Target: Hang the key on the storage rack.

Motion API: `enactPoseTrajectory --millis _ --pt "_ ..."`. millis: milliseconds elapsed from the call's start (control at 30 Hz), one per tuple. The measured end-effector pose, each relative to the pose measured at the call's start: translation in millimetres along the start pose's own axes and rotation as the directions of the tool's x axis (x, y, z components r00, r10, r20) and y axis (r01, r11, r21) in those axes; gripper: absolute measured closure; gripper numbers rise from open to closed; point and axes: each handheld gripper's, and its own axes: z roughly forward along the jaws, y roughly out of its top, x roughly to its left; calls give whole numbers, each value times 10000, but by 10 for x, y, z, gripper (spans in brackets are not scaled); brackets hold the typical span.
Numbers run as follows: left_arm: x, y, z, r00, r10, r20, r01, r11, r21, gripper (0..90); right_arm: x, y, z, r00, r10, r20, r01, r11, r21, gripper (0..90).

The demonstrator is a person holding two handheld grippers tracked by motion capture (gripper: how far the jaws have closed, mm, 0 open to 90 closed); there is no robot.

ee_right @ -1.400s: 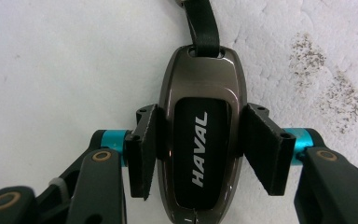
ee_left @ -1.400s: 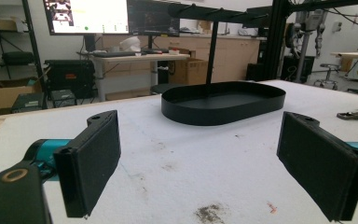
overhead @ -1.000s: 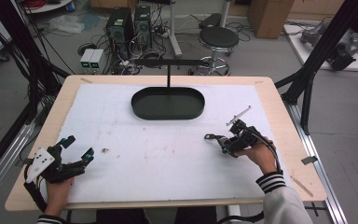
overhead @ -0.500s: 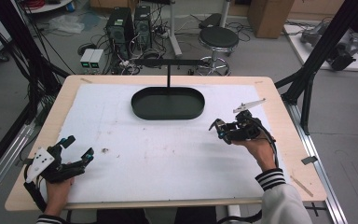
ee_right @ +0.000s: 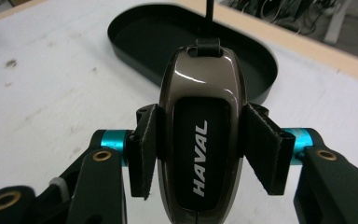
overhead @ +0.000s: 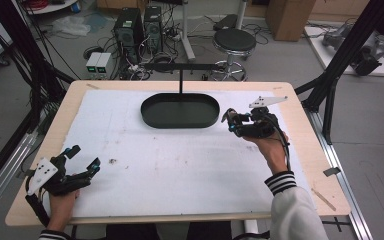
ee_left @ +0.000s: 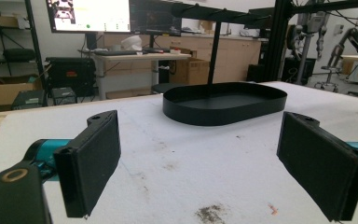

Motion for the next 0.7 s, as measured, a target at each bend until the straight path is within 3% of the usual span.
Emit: enactPoseTrajectory --millis 133,267,700 --pt "-1 0 -3 10000 53 16 -53 10000 -10 139 5 136 35 9998 -90 184 97 9992 -391 482" --pt "-9 -1 -3 9999 124 23 -124 9999 -14 139 -36 335 111 9996 120 246 -102 9972 -740 481" --pt "-8 -1 -3 10000 74 24 -74 10000 -17 139 -221 663 272 9966 301 773 -225 9950 -978 481"
